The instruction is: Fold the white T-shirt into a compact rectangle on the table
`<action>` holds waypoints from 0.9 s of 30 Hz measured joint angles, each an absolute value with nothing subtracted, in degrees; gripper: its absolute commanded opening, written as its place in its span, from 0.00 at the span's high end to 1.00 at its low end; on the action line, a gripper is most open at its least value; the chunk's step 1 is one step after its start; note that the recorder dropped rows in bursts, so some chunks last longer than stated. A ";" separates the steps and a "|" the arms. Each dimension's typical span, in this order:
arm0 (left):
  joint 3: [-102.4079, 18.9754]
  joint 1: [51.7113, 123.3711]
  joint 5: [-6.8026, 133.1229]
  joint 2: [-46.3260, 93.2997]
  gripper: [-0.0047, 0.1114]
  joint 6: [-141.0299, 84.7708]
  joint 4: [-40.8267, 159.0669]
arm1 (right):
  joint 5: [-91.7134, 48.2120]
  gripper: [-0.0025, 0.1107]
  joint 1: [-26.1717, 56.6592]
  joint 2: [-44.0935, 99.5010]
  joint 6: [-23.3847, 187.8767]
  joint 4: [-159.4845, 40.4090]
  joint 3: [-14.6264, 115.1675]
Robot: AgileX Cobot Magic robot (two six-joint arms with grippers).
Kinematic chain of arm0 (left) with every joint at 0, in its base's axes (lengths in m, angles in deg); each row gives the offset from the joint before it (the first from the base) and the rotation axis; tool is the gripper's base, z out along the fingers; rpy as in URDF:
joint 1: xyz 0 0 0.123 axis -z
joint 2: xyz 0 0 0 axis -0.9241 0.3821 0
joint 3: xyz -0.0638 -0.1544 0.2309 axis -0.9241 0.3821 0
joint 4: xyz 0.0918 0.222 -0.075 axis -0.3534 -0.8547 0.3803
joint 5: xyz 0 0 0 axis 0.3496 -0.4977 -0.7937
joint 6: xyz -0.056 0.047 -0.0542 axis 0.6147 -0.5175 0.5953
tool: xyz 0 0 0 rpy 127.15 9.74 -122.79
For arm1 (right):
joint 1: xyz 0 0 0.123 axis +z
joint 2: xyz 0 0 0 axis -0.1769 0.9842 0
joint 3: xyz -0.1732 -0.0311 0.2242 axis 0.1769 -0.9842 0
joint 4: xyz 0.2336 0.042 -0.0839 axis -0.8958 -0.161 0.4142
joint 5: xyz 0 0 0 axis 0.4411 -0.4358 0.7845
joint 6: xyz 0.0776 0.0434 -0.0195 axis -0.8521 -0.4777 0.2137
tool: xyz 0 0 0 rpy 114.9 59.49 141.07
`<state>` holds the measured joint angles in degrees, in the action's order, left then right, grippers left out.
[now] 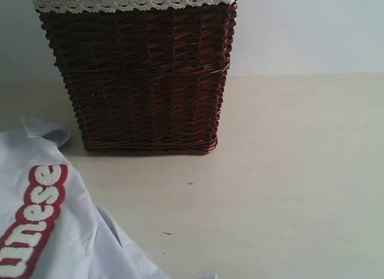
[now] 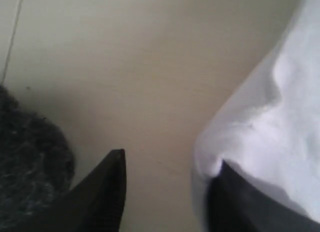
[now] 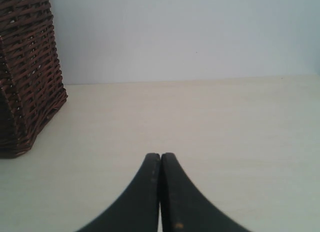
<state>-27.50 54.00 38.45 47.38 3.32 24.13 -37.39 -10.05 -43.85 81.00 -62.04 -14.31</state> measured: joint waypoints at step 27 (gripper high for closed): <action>-36.05 42.13 37.56 47.62 0.43 -3.89 43.16 | -37.39 0.98 -10.05 -43.85 81.00 -62.04 -14.31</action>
<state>-36.05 42.13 37.56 47.62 -3.89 43.16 -37.39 -10.05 -43.85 81.00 -62.04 -14.31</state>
